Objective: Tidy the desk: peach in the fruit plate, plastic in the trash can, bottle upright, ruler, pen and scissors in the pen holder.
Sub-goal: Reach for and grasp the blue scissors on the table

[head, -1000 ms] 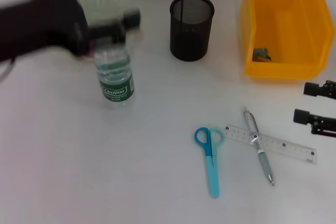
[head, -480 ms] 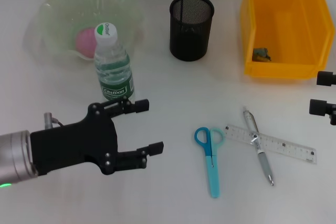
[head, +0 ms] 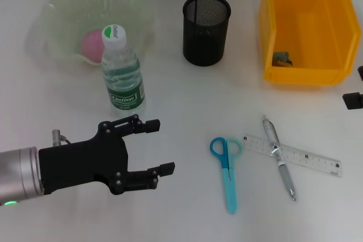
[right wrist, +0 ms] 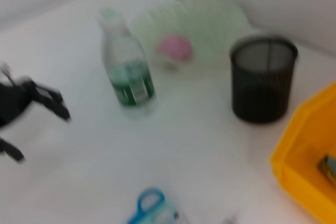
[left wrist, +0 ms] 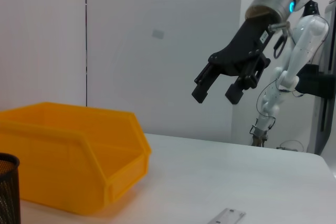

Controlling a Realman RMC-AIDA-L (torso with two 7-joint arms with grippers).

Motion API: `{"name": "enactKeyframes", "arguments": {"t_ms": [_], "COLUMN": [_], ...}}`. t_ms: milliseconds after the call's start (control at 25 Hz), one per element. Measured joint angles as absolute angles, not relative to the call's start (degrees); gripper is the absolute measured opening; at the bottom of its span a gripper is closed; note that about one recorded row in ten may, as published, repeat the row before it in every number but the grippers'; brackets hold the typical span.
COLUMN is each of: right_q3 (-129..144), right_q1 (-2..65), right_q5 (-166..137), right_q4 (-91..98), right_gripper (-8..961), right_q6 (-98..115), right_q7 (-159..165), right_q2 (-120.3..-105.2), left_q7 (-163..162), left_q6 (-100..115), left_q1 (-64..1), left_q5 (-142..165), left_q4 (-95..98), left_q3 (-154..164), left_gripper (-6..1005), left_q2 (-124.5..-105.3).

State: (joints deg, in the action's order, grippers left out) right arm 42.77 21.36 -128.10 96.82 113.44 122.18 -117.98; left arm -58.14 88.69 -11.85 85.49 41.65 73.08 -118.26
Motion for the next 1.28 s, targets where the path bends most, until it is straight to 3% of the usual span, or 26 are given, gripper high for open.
{"name": "enactKeyframes", "arguments": {"t_ms": [120, 240, 360, 640, 880, 1280], "right_q3": [51.64, 61.18, 64.98, 75.67, 76.88, 76.71], "right_q1": [25.96, 33.12, 34.82, 34.83, 37.1, 33.48], "right_q5": [-138.45, -151.76, -153.5, -149.83, -150.21, -148.45], "right_q4": [103.65, 103.86, 102.64, 96.16, 95.5, 98.33], "right_gripper": [761, 755, 750, 742, 742, 743], "right_q6": [115.38, 117.22, 117.5, 109.48, 106.7, 108.42], "right_q7": [130.45, 139.14, 139.41, 132.41, 154.87, 159.85], "right_q2": [-117.95, -118.86, -119.08, -119.39, -119.32, -119.34], "left_q7": [-58.84, -59.42, -59.47, -59.62, -61.23, -61.51], "left_q6": [88.69, 88.64, 88.63, 88.48, 88.9, 88.89], "left_q1": [-11.8, -11.94, -11.86, -11.52, -11.39, -11.88], "left_q5": [85.5, 85.5, 85.51, 85.53, 85.61, 86.93], "left_q4": [41.86, 41.59, 41.55, 41.44, 41.84, 42.41], "left_q3": [72.87, 72.84, 72.84, 72.57, 71.61, 71.55], "left_gripper": [812, 812, 812, 812, 811, 811], "left_q2": [-118.23, -118.18, -118.16, -118.05, -117.66, -117.77]}}
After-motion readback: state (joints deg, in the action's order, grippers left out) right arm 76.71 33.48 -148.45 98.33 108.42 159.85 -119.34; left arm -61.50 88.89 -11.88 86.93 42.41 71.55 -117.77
